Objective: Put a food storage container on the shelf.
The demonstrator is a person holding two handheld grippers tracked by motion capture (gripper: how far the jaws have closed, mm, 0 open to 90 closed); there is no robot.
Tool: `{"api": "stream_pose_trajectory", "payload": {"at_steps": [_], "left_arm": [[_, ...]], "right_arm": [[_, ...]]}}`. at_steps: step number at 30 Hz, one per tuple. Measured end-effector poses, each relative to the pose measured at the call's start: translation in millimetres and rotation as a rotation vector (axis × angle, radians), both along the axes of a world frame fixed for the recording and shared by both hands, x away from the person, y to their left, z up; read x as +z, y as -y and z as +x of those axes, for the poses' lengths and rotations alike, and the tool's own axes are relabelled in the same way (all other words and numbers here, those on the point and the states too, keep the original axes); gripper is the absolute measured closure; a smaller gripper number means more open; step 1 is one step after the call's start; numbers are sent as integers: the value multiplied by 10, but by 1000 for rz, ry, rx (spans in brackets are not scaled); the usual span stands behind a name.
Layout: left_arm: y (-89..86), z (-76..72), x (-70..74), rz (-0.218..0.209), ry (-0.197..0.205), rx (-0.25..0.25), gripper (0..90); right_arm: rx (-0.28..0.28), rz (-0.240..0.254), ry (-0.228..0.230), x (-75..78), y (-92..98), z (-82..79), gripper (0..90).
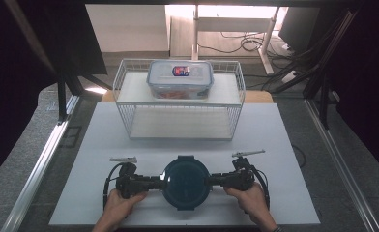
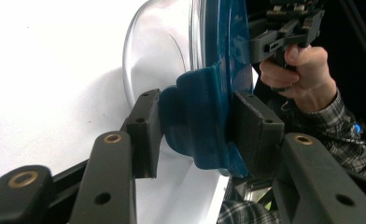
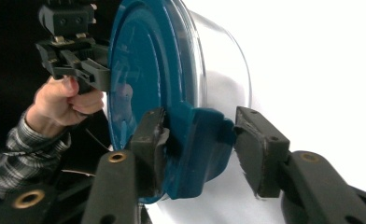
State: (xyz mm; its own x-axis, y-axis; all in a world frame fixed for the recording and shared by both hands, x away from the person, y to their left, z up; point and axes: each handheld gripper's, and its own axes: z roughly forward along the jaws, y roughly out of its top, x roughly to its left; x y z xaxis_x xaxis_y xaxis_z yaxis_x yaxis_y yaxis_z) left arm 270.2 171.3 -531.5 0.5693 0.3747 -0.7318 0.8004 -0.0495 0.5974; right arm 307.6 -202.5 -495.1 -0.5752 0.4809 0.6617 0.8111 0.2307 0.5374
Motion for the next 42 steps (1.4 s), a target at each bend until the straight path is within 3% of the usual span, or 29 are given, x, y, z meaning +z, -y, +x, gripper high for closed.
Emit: {"api": "stream_pose_trajectory", "payload": {"at_steps": [9, 22, 34, 36, 38, 42], "left_arm": [[28, -29, 27, 0, -1, 26, 561], [28, -43, 47, 12, 8, 12, 568], [1, -39, 31, 4, -32, 18, 570], [15, -31, 57, 23, -33, 9, 574], [21, 1, 86, -2, -41, 10, 579], [18, 64, 239, -3, 6, 15, 579]], "right_arm": [[-45, 48, -45, -43, 60, -65, 565], [-45, 72, -55, -76, 89, -115, 562], [-44, 65, -68, -75, 44, -131, 571], [-47, 53, -40, -42, 39, -148, 570], [-59, 46, 2, 24, 41, -146, 571], [-74, 76, 32, 155, 65, -108, 576]]}}
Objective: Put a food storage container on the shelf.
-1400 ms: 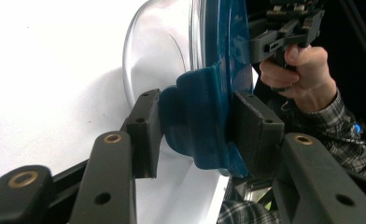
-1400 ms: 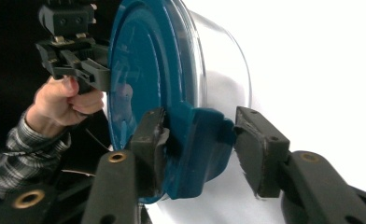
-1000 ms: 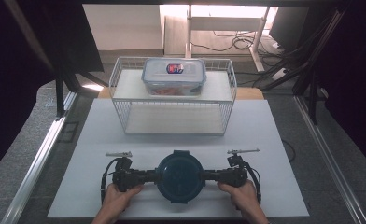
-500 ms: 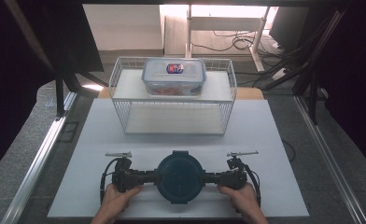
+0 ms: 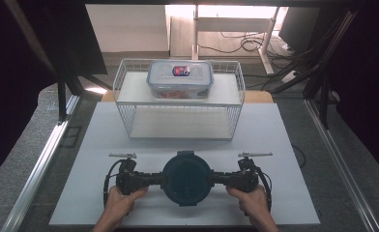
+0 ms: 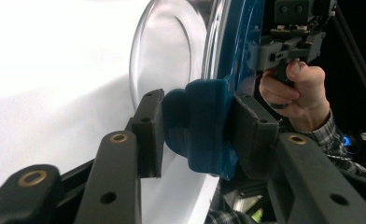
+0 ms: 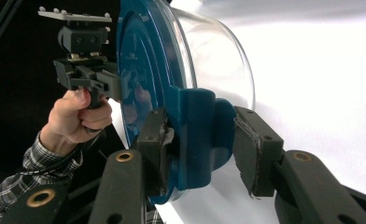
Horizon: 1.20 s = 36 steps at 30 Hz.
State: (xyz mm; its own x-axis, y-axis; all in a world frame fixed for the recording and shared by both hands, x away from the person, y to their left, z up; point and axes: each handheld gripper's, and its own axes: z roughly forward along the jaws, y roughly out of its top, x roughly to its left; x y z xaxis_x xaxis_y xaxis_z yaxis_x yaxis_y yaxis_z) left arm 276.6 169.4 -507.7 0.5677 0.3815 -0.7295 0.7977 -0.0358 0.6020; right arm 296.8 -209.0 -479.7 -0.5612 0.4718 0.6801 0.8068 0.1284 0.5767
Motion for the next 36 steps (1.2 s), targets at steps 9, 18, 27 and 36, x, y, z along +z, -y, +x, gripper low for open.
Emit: {"api": "stream_pose_trajectory", "payload": {"at_steps": [9, 18, 27, 36], "left_arm": [[-43, 153, 397, 9, 59, 15, 578], [-142, 379, 1007, 11, 129, 42, 576], [-272, 646, 1640, -1, 192, 57, 577], [-380, 977, 2195, 2, 240, 68, 576]], "right_arm": [[0, 6, 71, 358, -44, 143, 576], [14, 12, 151, 940, -144, 414, 576], [25, 10, 231, 1624, -276, 699, 576], [25, 20, 278, 2165, -387, 1009, 576]]}}
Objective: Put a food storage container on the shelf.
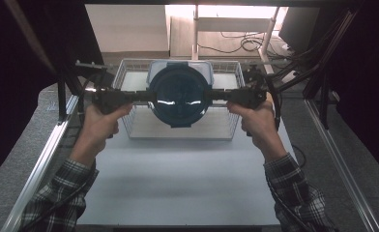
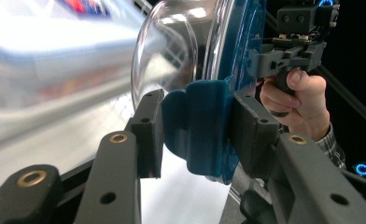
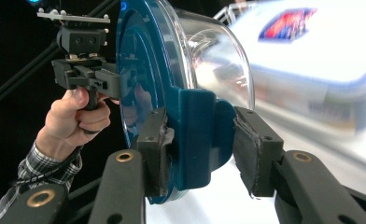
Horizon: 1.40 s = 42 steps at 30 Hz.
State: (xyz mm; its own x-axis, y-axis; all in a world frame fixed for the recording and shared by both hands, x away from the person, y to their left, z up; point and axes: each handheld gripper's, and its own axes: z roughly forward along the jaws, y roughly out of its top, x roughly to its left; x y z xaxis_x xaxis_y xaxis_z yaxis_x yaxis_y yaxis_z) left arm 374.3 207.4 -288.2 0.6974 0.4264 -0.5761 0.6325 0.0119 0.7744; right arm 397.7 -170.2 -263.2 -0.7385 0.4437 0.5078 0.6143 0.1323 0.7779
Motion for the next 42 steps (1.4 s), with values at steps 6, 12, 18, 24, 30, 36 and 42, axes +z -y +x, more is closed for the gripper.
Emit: {"api": "stream_pose_trajectory", "payload": {"at_steps": [6, 12, 18, 24, 30, 36, 42], "left_arm": [[-31, 270, 239, -13, 19, 21, 574], [-37, 534, 319, -28, 10, 34, 574], [-49, 717, 332, -21, -2, 68, 571], [-83, 844, 268, -26, -29, 92, 570], [-108, 935, 182, -60, -35, 114, 568], [-72, 964, 161, -64, -21, 154, 547], [-52, 1065, 84, -106, -102, 189, 474]], "right_arm": [[-18, 14, 27, 249, -45, 251, 574], [-38, 14, 31, 364, -59, 513, 572], [-55, 9, 17, 335, -93, 708, 566], [-67, 21, -4, 253, -136, 867, 563], [-91, 31, -13, 213, -177, 968, 557], [-142, 34, -3, 179, -191, 1010, 520], [-219, -57, 75, 186, -247, 986, 584]]}}
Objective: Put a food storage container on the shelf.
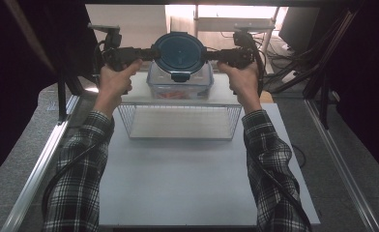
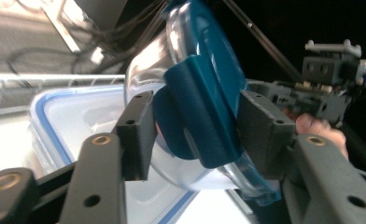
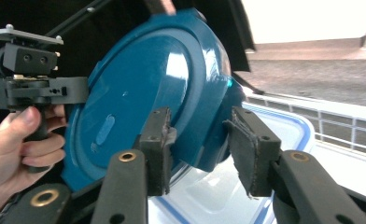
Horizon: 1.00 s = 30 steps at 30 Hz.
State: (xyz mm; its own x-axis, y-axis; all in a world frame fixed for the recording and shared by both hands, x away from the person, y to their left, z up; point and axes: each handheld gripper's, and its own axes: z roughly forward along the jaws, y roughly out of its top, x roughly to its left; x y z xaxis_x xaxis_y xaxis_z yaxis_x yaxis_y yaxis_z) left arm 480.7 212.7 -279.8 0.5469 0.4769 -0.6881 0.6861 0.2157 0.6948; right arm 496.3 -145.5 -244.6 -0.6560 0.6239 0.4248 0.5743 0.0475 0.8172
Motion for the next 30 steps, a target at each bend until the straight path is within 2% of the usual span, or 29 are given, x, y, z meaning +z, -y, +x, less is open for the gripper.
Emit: {"api": "stream_pose_trajectory", "payload": {"at_steps": [2, 3, 4, 6, 8, 10, 13, 15, 18, 20, 25, 30], "left_arm": [[-12, 29, -40, -11, -17, 16, 468], [-11, 40, -50, -2, -19, 27, 463], [4, 34, -40, 36, -7, 58, 455], [34, 15, 4, 85, 39, 96, 460], [64, -9, 43, 123, 73, 113, 491], [117, -60, 101, 204, 122, 154, 489], [180, -128, 163, 292, 175, 203, 507], [212, -173, 189, 334, 207, 216, 518], [224, -213, 192, 337, 214, 217, 538], [221, -244, 187, 339, 224, 210, 522], [189, -379, 196, 353, 293, 217, 344], [187, -541, 149, 373, 324, 164, 216]], "right_arm": [[-4, 13, 2, -5, -3, 5, 591], [-7, 18, 7, -5, -2, 5, 591], [-11, 16, 13, -7, -10, 4, 583], [-28, 15, 21, -4, -32, -6, 583], [-36, 6, 29, -1, -38, -23, 582], [-37, 7, 33, -8, -35, -35, 581], [-49, 16, 33, -18, -37, -54, 581], [-54, 24, 30, -24, -37, -69, 578], [-61, 28, 29, -26, -37, -95, 579], [-60, 16, 42, -19, -40, -119, 571], [-46, 8, 97, -28, -25, -208, 420], [-5, -10, 142, -57, 22, -336, 252]]}}
